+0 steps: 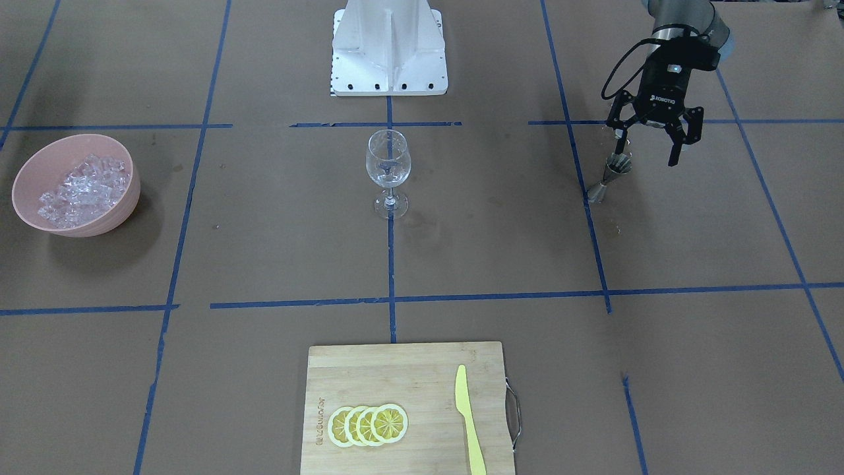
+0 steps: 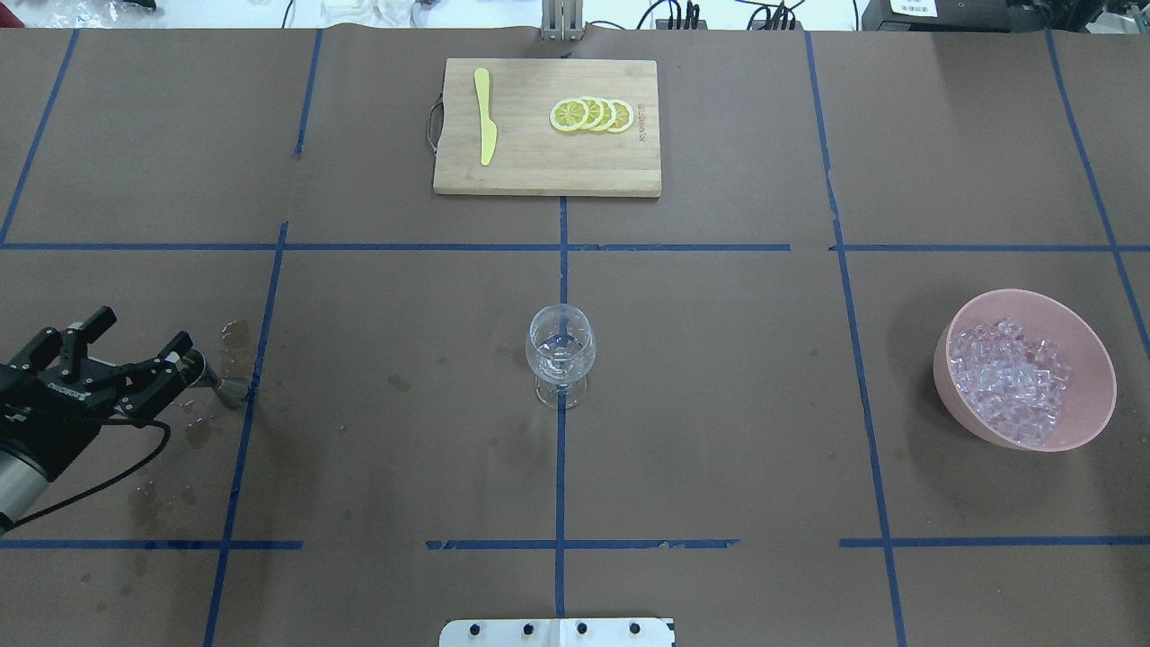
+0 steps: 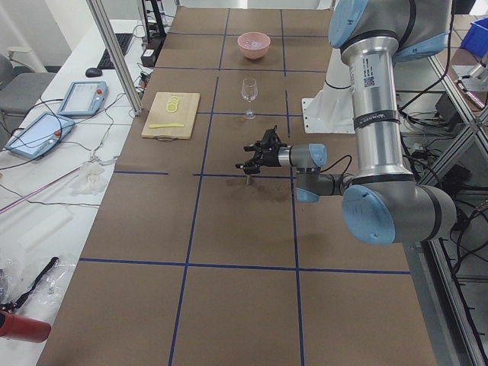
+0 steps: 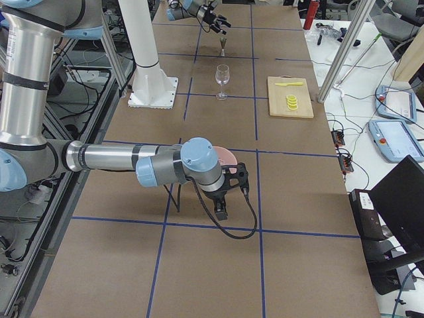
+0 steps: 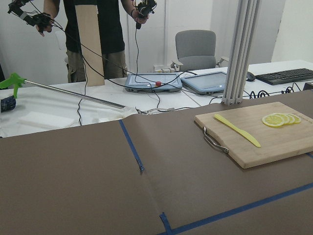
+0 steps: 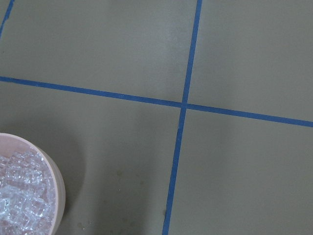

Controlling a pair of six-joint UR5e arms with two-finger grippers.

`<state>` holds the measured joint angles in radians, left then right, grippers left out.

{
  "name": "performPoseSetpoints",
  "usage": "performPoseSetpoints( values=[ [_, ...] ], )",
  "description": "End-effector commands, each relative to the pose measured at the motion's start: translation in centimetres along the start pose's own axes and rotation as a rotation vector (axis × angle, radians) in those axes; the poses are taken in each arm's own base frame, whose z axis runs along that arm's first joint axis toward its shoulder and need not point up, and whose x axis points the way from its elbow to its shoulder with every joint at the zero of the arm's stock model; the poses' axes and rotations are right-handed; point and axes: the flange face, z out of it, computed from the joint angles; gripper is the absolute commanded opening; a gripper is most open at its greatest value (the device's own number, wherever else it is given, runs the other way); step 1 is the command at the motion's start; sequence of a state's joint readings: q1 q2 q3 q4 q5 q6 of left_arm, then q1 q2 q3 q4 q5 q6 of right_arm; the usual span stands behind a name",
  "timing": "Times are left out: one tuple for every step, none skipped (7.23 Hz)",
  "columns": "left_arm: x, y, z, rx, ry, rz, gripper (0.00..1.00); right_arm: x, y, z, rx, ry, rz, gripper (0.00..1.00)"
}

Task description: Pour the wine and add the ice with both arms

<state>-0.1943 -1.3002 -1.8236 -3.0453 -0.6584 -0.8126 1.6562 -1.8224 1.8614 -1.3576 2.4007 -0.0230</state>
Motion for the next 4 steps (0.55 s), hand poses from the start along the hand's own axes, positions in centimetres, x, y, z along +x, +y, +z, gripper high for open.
performPoseSetpoints(
  values=[
    [2.7,3.7,0.2,0.015,-0.015,0.019,1.00,0.1,0.0,0.0,0.000,0.002,0.001,1.00],
    [3.2,5.3,0.8,0.014,-0.023,0.030,1.00,0.1,0.0,0.0,0.000,0.002,0.001,1.00],
    [3.1,6.3,1.3,0.013,-0.031,0.038,1.00,0.0,0.0,0.0,-0.001,0.000,0.002,1.00],
    [2.7,7.2,1.3,0.005,-0.036,0.030,1.00,0.0,0.0,0.0,-0.001,0.000,0.003,1.00]
  ],
)
